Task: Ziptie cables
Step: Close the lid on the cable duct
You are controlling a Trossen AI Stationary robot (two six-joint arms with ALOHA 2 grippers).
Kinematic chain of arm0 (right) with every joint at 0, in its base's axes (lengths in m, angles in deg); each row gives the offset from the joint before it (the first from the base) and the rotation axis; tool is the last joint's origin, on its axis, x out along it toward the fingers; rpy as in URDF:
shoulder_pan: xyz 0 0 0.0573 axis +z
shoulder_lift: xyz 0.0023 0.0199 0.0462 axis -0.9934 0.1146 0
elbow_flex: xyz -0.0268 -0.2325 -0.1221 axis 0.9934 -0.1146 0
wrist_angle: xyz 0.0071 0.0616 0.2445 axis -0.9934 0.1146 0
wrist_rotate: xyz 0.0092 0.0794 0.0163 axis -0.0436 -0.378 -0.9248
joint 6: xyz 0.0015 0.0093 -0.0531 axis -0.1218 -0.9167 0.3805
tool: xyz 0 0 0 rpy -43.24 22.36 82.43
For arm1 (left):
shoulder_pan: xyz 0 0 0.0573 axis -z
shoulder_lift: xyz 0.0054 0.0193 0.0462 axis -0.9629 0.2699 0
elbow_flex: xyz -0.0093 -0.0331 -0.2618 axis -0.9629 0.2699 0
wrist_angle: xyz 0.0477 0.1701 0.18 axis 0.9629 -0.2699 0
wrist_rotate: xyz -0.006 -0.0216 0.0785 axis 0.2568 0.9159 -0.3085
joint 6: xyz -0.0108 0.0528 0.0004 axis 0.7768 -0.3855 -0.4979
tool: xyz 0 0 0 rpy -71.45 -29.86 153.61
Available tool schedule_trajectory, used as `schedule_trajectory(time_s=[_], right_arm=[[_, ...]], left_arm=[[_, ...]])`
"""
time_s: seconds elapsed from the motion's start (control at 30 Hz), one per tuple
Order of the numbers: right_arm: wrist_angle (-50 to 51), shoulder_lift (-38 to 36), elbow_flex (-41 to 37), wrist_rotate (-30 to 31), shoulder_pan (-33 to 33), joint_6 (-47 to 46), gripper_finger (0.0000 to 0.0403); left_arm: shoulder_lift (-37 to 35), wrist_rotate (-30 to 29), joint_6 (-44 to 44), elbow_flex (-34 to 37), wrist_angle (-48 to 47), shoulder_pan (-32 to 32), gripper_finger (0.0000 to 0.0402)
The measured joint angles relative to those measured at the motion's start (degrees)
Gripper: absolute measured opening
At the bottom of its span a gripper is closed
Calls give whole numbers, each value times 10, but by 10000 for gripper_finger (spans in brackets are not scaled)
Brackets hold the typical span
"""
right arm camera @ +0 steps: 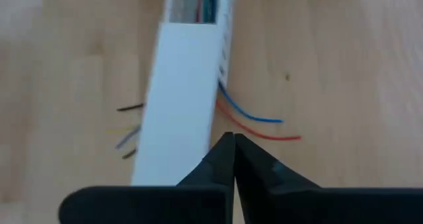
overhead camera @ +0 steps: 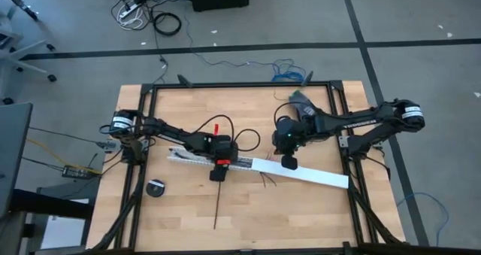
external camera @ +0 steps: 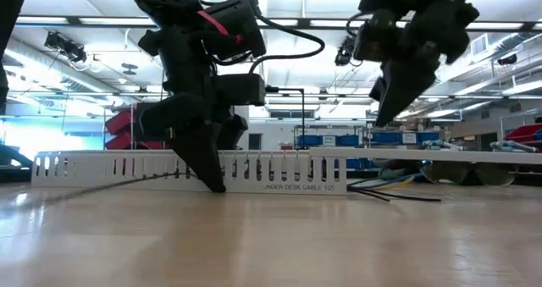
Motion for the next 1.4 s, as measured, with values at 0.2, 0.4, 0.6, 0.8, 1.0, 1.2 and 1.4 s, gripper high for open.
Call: schedule_trajectory(time_s=[0.2, 0.4, 0.6, 0.8, 1.0, 1.2, 1.4], right_arm=[[-8, 6, 0, -32, 25, -23, 1], [-73, 45, 0, -32, 42, -41, 0], [-125, 84, 0, -52, 44, -41, 0], [-148, 90, 1, -64, 44, -39, 0], [-153, 102, 1, -67, 44, -39, 0], [-166, 118, 1, -68, 44, -33, 0], [-159, 118, 1, -73, 43, -32, 0]], left_arm=[[0, 1, 8, 0, 0, 0, 254], [0, 1, 8, 1, 5, 0, 254], [1, 1, 8, 2, 14, 0, 254], [1, 1, 7, 2, 24, 1, 255], [1, 2, 10, 2, 30, 1, 255], [0, 2, 14, 3, 41, 1, 257], [-2, 3, 0, 2, 48, 2, 275]])
